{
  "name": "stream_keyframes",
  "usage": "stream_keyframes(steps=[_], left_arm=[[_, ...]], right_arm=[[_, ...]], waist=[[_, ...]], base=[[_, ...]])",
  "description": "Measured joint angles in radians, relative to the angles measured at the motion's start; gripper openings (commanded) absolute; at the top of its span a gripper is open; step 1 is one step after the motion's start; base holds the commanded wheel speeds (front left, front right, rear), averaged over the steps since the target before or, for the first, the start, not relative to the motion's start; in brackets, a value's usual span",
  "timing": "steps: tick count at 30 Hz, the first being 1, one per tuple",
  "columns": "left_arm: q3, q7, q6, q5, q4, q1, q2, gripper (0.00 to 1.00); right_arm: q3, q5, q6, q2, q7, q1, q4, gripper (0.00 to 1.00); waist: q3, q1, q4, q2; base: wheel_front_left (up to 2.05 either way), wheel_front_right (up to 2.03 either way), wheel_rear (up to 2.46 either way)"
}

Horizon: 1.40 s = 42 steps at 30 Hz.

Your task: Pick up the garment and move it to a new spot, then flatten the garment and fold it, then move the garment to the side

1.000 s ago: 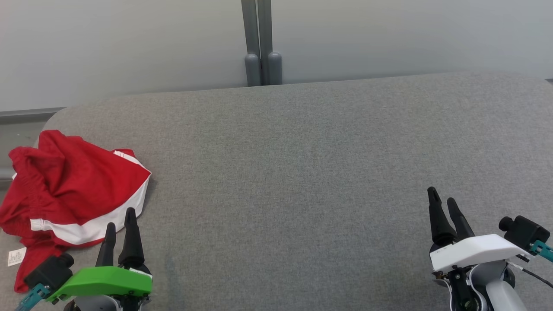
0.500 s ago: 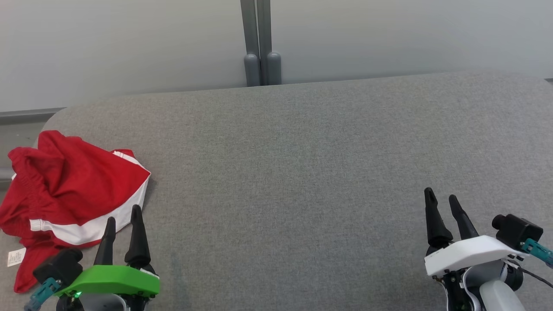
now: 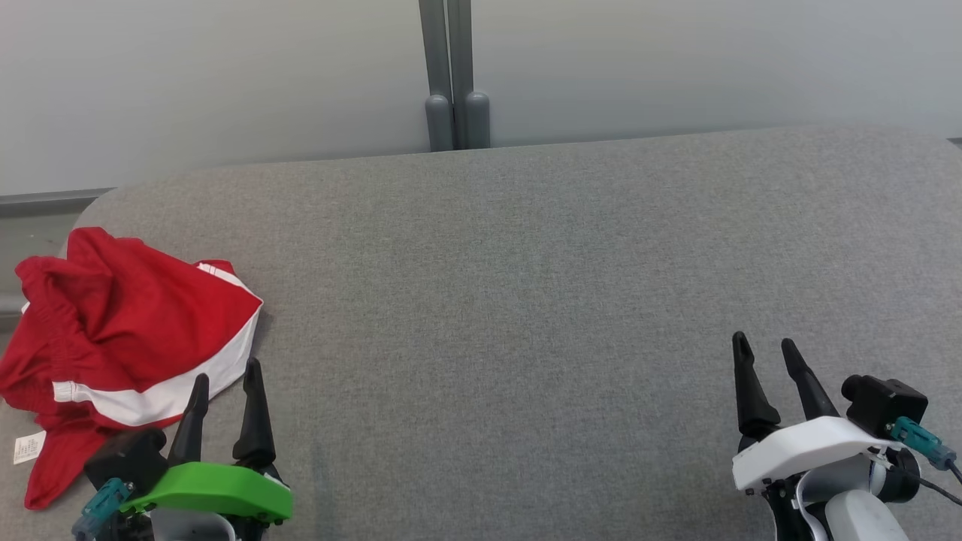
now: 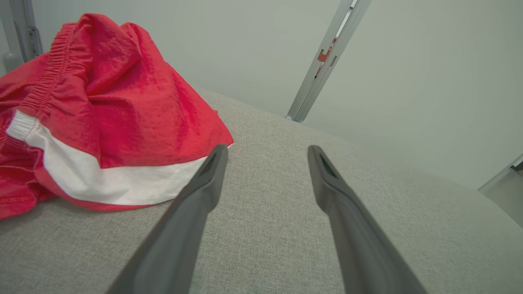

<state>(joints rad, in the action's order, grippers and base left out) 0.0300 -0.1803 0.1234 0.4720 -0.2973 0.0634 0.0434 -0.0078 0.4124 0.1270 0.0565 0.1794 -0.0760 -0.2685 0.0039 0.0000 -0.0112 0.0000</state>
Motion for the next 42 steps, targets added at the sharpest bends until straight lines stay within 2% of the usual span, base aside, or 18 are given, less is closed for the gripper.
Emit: stream_keyframes(steps=[25,42], left_arm=[[-0.014,-0.051,-0.001,-0.195,-0.013,0.000,0.002,1.00],[0.001,-0.082,-0.018,-0.300,-0.018,0.000,0.003,1.00]], right_arm=[[-0.012,-0.213,0.002,-0.006,0.052,0.000,-0.018,1.00],[-0.036,-0.337,0.003,-0.006,0.082,-0.001,-0.033,1.00]], waist=[[-0.001,0.0000,0.000,0.0000],[-0.002,0.0000,0.002,0.0000]], base=[[0.00,0.00,0.00],[0.00,0.00,0.00]])
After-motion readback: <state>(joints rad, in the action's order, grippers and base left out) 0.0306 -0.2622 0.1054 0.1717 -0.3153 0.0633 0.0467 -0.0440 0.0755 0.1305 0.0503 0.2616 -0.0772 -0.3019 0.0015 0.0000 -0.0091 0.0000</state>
